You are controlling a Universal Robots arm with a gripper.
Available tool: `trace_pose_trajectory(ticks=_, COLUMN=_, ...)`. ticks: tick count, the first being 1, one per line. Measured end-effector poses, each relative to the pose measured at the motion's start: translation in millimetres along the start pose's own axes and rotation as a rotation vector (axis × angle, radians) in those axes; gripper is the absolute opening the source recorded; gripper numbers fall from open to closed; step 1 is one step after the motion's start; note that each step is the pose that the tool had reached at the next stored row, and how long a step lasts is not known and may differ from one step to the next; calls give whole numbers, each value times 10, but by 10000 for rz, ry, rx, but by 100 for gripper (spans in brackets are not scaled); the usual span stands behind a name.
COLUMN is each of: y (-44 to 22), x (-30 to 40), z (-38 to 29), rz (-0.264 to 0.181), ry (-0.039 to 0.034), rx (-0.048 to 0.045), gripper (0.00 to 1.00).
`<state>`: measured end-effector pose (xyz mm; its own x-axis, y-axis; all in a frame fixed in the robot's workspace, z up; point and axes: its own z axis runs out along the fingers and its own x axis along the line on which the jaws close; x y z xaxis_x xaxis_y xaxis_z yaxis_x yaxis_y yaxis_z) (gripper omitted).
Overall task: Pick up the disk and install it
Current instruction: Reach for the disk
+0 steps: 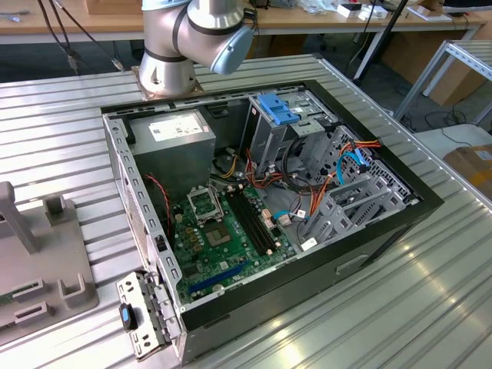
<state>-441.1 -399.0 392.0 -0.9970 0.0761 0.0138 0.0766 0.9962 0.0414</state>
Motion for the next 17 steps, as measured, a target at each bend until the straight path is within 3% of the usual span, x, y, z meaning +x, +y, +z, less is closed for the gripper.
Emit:
trace_pose_trajectory(ticks=11, y=7, x=4, z=1, rz=3, ry=-1, rx=-1, gripper=11)
trace_pose_trajectory(ticks=15, y=66, x=8, z=4, rz=1, ry=-1, rx=0, gripper=11)
trace_pose_trajectory(ticks=17, y=154, x=14, z=9, rz=0, ry=0, rx=0, gripper=11)
